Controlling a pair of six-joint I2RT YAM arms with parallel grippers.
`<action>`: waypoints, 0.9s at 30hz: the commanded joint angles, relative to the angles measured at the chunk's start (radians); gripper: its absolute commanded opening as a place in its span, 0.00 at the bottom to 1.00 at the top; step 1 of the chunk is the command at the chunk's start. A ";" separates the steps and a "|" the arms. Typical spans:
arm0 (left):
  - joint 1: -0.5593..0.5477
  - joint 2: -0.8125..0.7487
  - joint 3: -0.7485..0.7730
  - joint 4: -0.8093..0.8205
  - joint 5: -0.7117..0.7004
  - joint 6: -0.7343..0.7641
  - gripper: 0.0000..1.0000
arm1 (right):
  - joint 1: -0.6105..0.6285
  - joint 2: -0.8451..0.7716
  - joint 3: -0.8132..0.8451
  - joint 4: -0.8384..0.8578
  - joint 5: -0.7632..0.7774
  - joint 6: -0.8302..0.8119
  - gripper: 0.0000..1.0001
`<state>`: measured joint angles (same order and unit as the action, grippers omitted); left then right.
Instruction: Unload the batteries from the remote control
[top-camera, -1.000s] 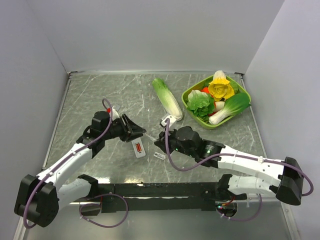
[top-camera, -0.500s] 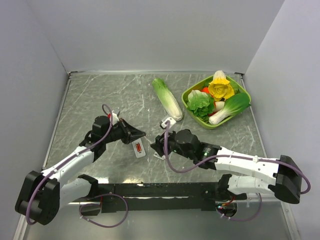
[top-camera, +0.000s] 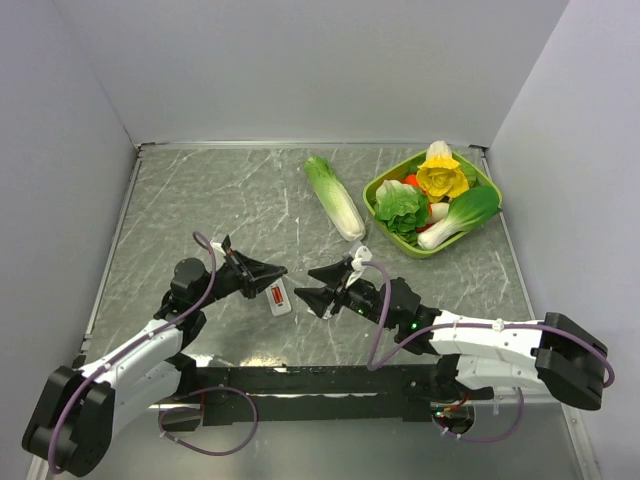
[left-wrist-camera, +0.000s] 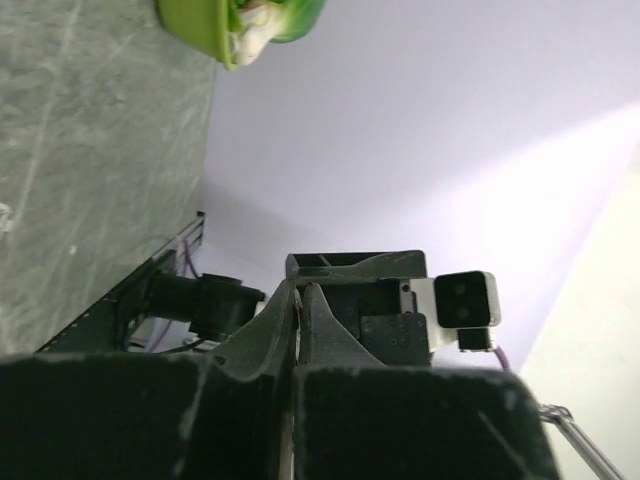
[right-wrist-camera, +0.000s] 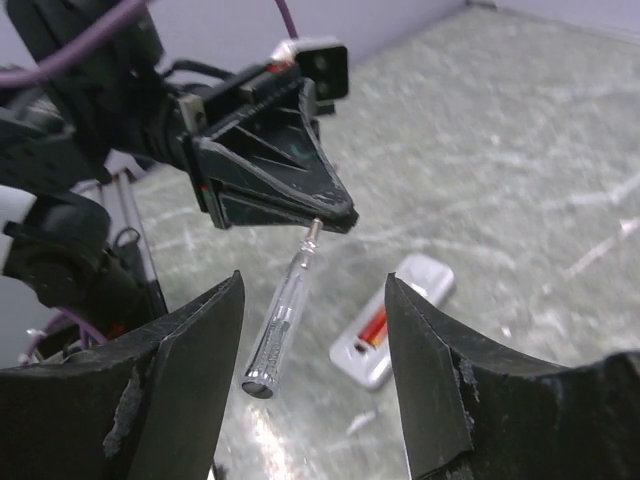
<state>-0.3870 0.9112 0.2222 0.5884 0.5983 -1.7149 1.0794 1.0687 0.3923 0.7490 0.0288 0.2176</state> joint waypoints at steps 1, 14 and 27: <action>0.002 -0.041 0.003 0.122 -0.032 -0.091 0.01 | 0.002 0.028 0.029 0.197 -0.058 -0.035 0.61; 0.002 -0.052 -0.014 0.140 -0.032 -0.101 0.01 | 0.004 0.074 0.046 0.247 -0.049 0.008 0.22; 0.002 -0.136 0.081 -0.300 -0.097 0.132 0.74 | 0.005 -0.024 0.040 0.080 0.048 -0.084 0.00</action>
<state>-0.3840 0.8280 0.2287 0.5385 0.5495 -1.7134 1.0767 1.1233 0.4068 0.8879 0.0227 0.1905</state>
